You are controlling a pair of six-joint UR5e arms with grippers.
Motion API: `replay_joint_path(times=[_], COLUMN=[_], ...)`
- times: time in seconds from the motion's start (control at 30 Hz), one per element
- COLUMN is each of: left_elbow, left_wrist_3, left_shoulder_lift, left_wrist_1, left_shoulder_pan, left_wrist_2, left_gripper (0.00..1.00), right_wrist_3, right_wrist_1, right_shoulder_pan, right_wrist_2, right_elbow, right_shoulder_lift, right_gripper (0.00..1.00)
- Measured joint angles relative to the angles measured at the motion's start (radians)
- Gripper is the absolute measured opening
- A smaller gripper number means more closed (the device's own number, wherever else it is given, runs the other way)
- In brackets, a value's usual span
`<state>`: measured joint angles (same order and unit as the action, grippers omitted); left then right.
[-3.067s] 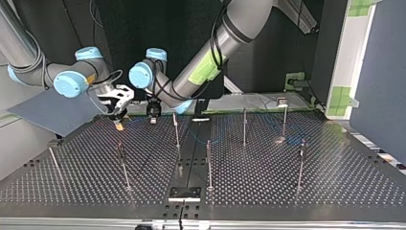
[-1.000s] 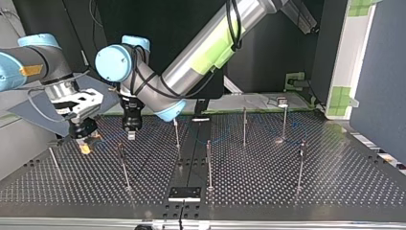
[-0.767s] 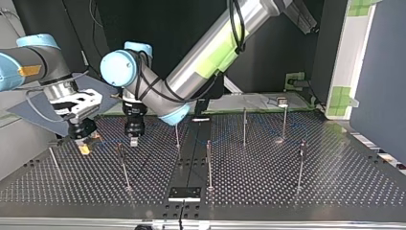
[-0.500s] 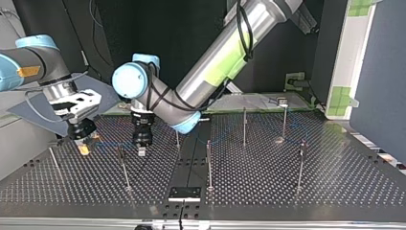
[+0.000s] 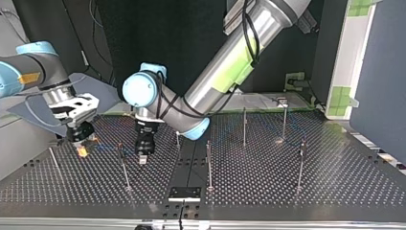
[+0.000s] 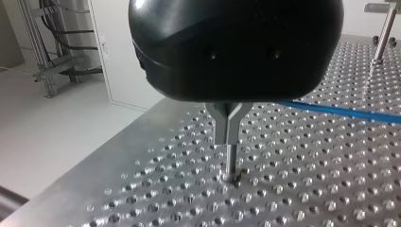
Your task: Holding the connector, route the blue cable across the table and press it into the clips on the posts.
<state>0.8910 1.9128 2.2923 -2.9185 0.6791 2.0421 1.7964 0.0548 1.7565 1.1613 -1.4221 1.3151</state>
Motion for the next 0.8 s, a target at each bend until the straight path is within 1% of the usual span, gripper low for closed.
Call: replay_joint_path(times=[0.13,0.17,0.2,0.23,0.3,0.33,0.37,0.4,0.43,0.47,0.5,0.53,0.57,0.6,0.8], left_elbow=[0.0,0.0,0.0,0.0,0.001,0.001,0.003,0.005,0.009,0.013,0.016,0.022,0.025,0.027,0.033], left_wrist_3=[0.0,0.0,0.0,0.0,0.001,0.002,0.002,0.002,0.003,0.003,0.004,0.004,0.005,0.005,0.007], left_shoulder_lift=[0.0,0.0,0.0,0.0,0.0,0.0,0.0,0.0,0.0,0.0,0.0,-0.001,-0.001,-0.001,-0.001], left_wrist_1=[-0.009,-0.012,-0.014,-0.018,-0.024,-0.029,-0.031,-0.034,-0.037,-0.04,-0.042,-0.047,-0.051,-0.056,-0.108], left_shoulder_pan=[-0.008,-0.008,-0.008,-0.007,-0.006,-0.004,-0.003,-0.002,-0.001,0.0,0.001,0.002,0.002,0.002,0.005], left_wrist_2=[-0.006,-0.008,-0.011,-0.014,-0.017,-0.019,-0.02,-0.021,-0.021,-0.02,-0.02,-0.019,-0.019,-0.018,-0.011], left_gripper=[0.0,0.02,0.1,0.1,0.28,0.28,0.46,0.6,0.6,0.69,0.85,0.85,0.96,1.0,1.0], right_wrist_3=[0.0,0.0,0.0,0.0,0.0,0.0,0.0,0.0,0.0,0.0,0.0,0.0,0.0,0.0,0.0], right_wrist_1=[0.001,0.001,0.001,0.001,0.001,0.001,0.001,0.001,0.001,0.001,0.001,0.001,0.001,0.001,0.0], right_shoulder_pan=[-0.007,-0.009,-0.011,-0.013,-0.015,-0.016,-0.016,-0.016,-0.016,-0.016,-0.016,-0.016,-0.016,-0.016,-0.012], right_wrist_2=[-0.008,-0.008,-0.009,-0.01,-0.011,-0.012,-0.013,-0.014,-0.015,-0.016,-0.016,-0.016,-0.016,-0.017,-0.017], right_elbow=[0.009,0.01,0.011,0.011,0.011,0.011,0.011,0.011,0.011,0.011,0.011,0.011,0.011,0.011,0.011], right_shoulder_lift=[-0.007,-0.007,-0.008,-0.008,-0.008,-0.008,-0.008,-0.008,-0.008,-0.009,-0.009,-0.009,-0.009,-0.009,-0.01], right_gripper=[0.0,0.0,0.0,0.0,0.0,0.0,0.0,0.0,0.0,0.0,0.0,0.0,0.0,0.0,0.0])
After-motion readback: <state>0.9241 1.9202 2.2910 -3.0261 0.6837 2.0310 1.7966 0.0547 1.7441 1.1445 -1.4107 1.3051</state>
